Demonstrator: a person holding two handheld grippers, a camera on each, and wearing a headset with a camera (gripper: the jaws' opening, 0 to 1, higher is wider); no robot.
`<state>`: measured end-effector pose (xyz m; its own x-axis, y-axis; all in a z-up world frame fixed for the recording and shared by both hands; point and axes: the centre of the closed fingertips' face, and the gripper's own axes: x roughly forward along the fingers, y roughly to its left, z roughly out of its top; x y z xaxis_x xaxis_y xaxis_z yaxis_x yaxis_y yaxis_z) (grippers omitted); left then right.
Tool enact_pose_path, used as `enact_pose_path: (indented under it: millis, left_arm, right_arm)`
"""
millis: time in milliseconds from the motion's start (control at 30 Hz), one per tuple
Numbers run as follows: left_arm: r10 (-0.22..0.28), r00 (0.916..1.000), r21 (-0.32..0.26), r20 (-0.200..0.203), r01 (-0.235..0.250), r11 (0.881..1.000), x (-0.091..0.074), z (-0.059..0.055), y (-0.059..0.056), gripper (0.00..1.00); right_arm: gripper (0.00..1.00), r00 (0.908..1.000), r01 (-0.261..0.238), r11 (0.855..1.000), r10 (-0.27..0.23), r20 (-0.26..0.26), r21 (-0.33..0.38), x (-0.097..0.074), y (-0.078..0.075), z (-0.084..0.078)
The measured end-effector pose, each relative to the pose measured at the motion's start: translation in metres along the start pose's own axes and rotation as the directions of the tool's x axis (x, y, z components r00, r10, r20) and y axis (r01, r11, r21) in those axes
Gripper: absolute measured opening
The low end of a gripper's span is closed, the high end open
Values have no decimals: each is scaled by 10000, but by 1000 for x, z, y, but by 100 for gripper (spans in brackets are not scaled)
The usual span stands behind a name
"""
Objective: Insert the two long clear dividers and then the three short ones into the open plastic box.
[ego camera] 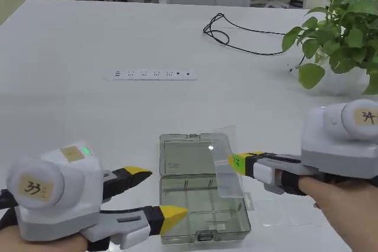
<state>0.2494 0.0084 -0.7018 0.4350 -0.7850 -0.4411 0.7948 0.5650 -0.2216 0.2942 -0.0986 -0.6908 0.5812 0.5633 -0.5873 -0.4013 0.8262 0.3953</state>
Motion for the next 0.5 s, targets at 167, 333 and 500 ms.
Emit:
enact_pose_path:
  millis: [167, 333, 500]
  left_arm:
    - [63, 10000, 180, -35, -62, 9998, -3, -7, 6, 68]
    - [102, 9999, 811, -115, -93, 9967, -6, -16, 9, 77]
    - [47, 9997, 822, -244, -27, 9966, -7, -24, 12, 82]
  right_arm:
    - [6, 9981, 245, 9988, -220, -576, 430, 4, -9, -8]
    - [6, 9919, 436, 9952, -327, -1224, 872, 8, -15, -17]
    - [6, 9808, 653, 9902, -409, -1907, 1233, 15, -17, -29]
